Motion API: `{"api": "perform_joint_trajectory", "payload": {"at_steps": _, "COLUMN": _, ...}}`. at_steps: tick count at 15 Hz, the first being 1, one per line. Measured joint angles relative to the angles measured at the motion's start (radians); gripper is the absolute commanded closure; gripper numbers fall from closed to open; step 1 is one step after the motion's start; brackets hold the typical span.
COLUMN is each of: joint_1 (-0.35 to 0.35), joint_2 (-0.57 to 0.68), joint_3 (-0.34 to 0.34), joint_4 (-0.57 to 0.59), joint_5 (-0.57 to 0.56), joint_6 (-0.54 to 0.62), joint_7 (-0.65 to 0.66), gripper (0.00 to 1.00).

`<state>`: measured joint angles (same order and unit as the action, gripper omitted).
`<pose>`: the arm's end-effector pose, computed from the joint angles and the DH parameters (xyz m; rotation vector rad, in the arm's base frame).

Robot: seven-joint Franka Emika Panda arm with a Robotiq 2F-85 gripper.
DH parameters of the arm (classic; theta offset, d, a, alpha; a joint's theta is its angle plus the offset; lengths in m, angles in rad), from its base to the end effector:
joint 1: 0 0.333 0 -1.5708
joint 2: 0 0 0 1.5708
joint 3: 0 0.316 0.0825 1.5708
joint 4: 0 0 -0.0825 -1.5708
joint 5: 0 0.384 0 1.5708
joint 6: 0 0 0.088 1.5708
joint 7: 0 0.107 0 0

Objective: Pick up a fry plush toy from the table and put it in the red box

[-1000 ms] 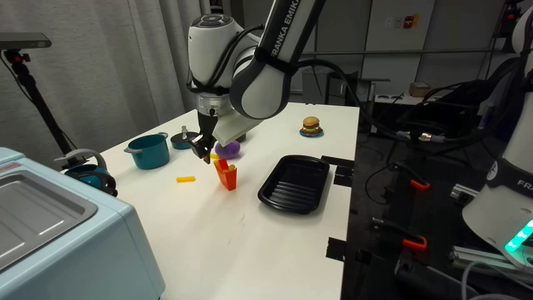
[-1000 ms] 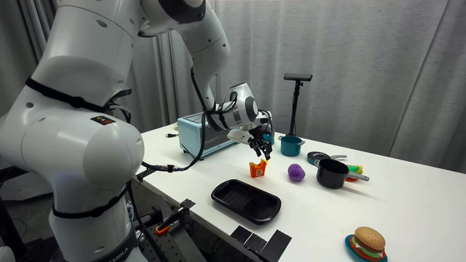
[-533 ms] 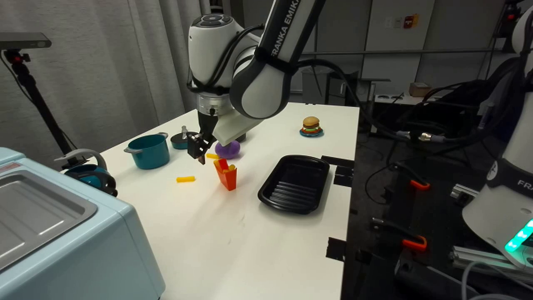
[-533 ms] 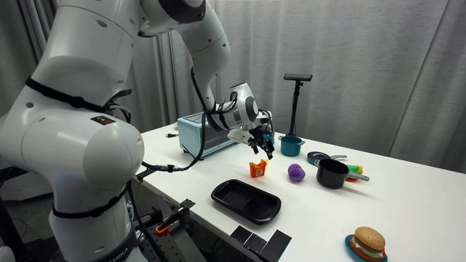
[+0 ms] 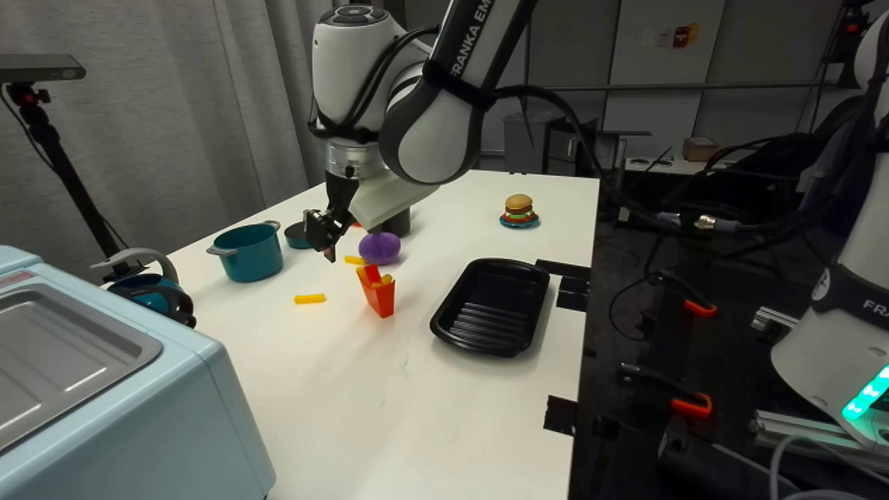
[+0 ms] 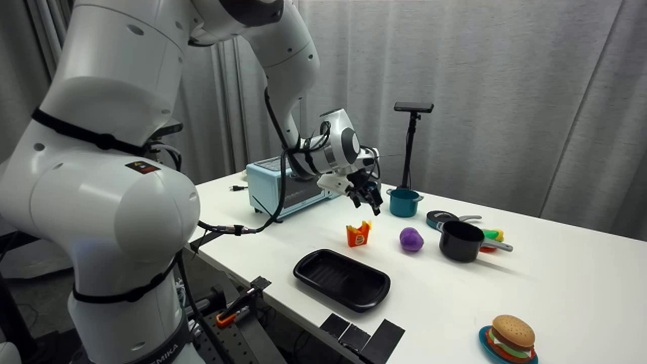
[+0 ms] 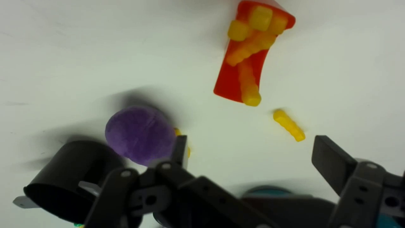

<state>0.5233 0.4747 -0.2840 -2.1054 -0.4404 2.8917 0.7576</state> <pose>0.5809 0.1721 0.2250 2.9618 -0.0828 0.6082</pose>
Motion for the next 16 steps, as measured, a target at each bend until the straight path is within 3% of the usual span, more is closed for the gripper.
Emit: {"api": "perform_joint_trajectory", "payload": {"at_steps": 16, "joint_1": -0.051, "joint_2": -0.057, "joint_3": 0.044, "joint_4": -0.022, "joint_5": 0.006, "joint_6": 0.0, "joint_7": -0.077, "gripper": 0.0}}
